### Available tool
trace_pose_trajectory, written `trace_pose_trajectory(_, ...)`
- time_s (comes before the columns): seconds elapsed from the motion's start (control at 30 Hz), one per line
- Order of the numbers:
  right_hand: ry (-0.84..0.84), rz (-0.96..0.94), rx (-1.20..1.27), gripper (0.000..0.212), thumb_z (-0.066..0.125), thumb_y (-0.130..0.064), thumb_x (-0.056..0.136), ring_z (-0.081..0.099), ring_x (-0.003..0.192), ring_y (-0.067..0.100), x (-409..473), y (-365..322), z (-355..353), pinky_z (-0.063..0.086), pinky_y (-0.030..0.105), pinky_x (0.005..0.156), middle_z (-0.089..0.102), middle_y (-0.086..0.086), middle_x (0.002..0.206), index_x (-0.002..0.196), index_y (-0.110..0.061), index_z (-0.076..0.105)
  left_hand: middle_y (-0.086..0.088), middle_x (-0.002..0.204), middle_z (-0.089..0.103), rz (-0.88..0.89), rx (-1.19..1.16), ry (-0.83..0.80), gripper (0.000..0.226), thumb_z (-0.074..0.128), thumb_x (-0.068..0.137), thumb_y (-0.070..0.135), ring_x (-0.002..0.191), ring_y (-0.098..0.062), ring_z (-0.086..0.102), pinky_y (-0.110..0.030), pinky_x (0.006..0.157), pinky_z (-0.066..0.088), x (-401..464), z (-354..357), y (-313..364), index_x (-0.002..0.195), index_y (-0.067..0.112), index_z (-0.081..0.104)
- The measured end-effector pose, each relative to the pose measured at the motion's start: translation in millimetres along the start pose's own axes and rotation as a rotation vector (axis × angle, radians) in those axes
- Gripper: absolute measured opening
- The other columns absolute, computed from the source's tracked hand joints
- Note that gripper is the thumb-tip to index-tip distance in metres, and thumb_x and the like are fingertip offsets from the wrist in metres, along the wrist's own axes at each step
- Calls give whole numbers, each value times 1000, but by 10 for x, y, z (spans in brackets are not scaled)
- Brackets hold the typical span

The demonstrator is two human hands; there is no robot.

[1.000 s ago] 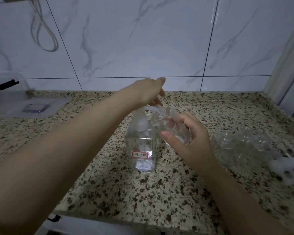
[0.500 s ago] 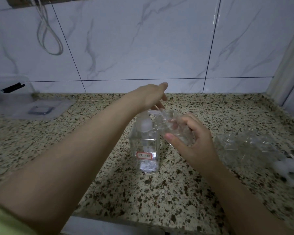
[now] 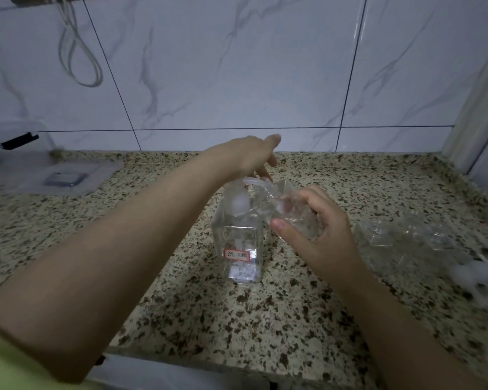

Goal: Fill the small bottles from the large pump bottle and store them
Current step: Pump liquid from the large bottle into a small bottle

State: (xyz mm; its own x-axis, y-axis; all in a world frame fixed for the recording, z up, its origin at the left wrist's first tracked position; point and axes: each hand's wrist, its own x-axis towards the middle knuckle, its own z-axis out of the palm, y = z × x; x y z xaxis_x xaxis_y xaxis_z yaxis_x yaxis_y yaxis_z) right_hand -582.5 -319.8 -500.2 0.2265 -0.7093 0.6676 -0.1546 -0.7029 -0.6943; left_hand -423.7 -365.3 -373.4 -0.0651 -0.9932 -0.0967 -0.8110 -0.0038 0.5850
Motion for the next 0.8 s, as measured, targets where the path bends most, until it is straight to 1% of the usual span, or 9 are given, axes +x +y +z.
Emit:
trace_pose_trajectory(0.1,3,-2,3,26,71,-41,86,62,95,24,1,-1,-1,53,51,86,62,-6,97,105,-25,66,0,95,77,32,-75,20,60,17,105,53,94,-19,70,-36,93,44,-5,6,-10,116,21,67)
trace_pose_trajectory(0.23,13,-8,7,28,72,-38,86,62,93,26,-2,18,5,53,53,82,61,-2,96,105,-19,67,2,95,77,39,-34,-4,62,15,105,55,95,-17,70,-39,94,44,-12,-1,-1,117,23,67)
trace_pose_trajectory(0.33,15,-4,23,27,72,-38,86,61,92,26,4,23,7,53,52,81,61,-1,95,103,-18,67,3,94,77,45,-42,19,62,16,105,54,93,-16,71,-38,94,44,-19,-6,-22,115,23,68)
trace_pose_trajectory(0.4,15,-21,29,23,72,-37,86,61,91,26,5,13,6,53,51,81,61,-1,94,102,-21,65,3,95,77,43,-19,7,63,15,104,55,94,-17,70,-38,93,44,-18,0,-23,115,23,68)
trace_pose_trajectory(0.47,10,-32,29,21,72,-36,87,61,91,24,7,9,10,53,50,81,61,-2,94,102,-25,64,3,93,77,51,-40,17,61,16,104,54,92,-16,71,-35,90,45,-6,12,-28,114,24,67)
trace_pose_trajectory(0.53,-2,-26,30,22,72,-36,87,61,90,24,10,9,10,53,49,81,61,-2,94,104,-24,64,3,92,77,42,-40,17,61,16,104,55,92,-16,71,-33,86,44,-2,0,-26,113,24,68)
trace_pose_trajectory(0.6,-7,-25,37,22,72,-36,87,61,90,23,6,2,8,54,48,81,61,-3,94,104,-23,65,3,92,77,41,-32,6,61,16,104,55,92,-16,71,-34,88,44,-4,-11,-27,112,24,68)
trace_pose_trajectory(0.67,-3,-31,46,22,72,-36,87,61,90,22,10,0,3,54,45,81,61,-5,95,104,-24,65,3,91,78,53,-48,10,60,16,104,55,91,-16,72,-36,91,45,8,-12,-27,112,24,68)
trace_pose_trajectory(0.8,-9,-33,47,23,71,-35,87,61,90,19,2,2,-3,52,34,80,62,-6,94,104,-20,66,4,93,77,34,-19,-18,62,16,104,55,96,-18,70,-38,89,43,-8,-7,-3,115,24,68)
